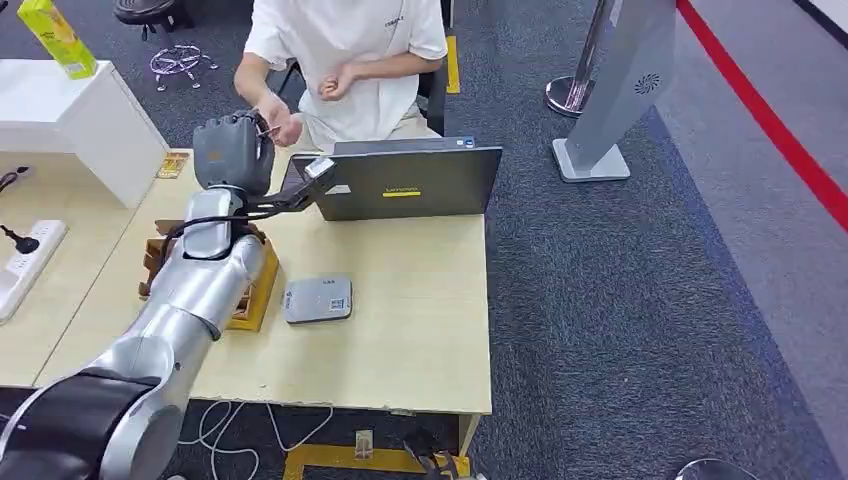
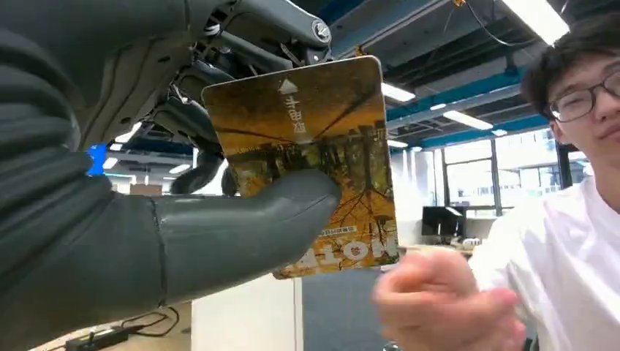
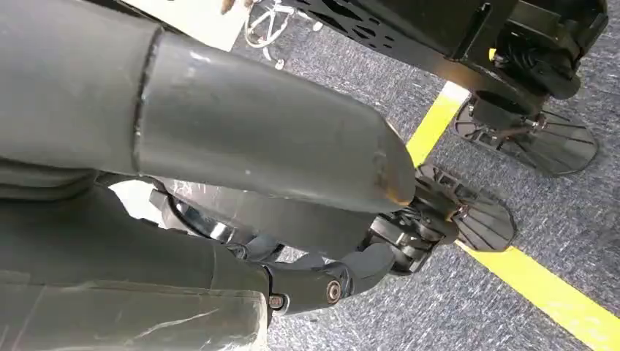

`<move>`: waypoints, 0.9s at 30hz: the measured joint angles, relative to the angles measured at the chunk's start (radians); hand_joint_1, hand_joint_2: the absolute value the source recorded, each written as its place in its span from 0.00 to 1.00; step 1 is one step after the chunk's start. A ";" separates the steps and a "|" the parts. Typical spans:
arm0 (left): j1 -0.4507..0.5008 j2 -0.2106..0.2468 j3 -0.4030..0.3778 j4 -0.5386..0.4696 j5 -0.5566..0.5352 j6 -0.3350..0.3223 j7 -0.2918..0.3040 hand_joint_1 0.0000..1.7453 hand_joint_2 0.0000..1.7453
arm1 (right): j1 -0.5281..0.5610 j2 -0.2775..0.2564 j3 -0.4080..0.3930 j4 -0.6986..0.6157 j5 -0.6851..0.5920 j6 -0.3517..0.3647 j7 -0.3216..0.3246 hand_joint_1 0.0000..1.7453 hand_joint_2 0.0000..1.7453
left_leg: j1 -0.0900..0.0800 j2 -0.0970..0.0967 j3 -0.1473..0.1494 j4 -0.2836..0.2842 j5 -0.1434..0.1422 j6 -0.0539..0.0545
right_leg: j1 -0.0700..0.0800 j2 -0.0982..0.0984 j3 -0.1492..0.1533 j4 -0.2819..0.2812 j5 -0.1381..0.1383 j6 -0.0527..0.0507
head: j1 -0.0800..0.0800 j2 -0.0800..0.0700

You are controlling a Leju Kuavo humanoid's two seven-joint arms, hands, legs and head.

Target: Pass the card to the sensor for recognition and then transmit it.

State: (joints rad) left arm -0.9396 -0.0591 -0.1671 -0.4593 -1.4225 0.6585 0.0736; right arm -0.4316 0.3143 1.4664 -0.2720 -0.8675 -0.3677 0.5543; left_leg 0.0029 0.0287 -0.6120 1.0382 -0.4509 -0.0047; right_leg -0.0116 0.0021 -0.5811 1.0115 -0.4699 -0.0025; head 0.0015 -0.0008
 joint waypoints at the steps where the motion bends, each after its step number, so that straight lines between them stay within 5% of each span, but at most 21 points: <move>1: 0.000 0.000 0.000 0.001 -0.003 -0.002 0.000 1.00 1.00 | 0.000 0.000 0.000 0.000 0.000 0.000 0.000 0.00 0.00 | 0.000 0.000 0.000 0.000 0.000 0.000 | 0.000 0.000 0.000 0.000 0.000 0.000 | 0.000 0.000; 14: 0.000 -0.015 0.000 0.008 -0.023 0.022 0.003 1.00 1.00 | 0.000 0.000 0.000 0.000 -0.003 -0.003 0.001 0.00 0.00 | 0.000 0.000 0.000 0.000 0.000 0.000 | 0.000 0.000 0.000 0.000 0.000 0.000 | 0.000 0.000; 20: 0.025 -0.032 0.000 -0.019 0.012 0.032 -0.070 1.00 1.00 | 0.000 0.000 0.000 0.000 -0.024 -0.021 -0.002 0.00 0.00 | 0.000 0.000 0.000 0.000 0.000 0.000 | 0.000 0.000 0.000 0.000 0.000 0.000 | 0.000 0.000; 23: 0.075 -0.039 -0.003 -0.087 0.060 0.020 -0.122 1.00 1.00 | 0.000 0.000 0.000 0.003 -0.050 -0.037 -0.018 0.00 0.00 | -0.001 0.000 0.000 0.000 0.000 0.000 | -0.001 0.000 0.000 0.000 0.000 0.000 | 0.000 0.000; 27: 0.224 -0.029 -0.069 -0.308 0.122 0.005 -0.158 1.00 1.00 | 0.001 0.000 -0.003 0.011 -0.080 -0.053 -0.037 0.00 0.00 | -0.001 0.000 -0.001 0.000 0.000 0.000 | -0.001 0.000 0.000 0.000 0.000 0.000 | 0.000 0.000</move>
State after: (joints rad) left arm -0.7153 -0.0885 -0.2362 -0.7678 -1.3004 0.6630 -0.0839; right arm -0.4311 0.3143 1.4637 -0.2613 -0.9476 -0.4208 0.5169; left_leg 0.0019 0.0286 -0.6129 1.0379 -0.4513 -0.0046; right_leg -0.0124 0.0021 -0.5813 1.0113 -0.4701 -0.0023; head 0.0019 -0.0011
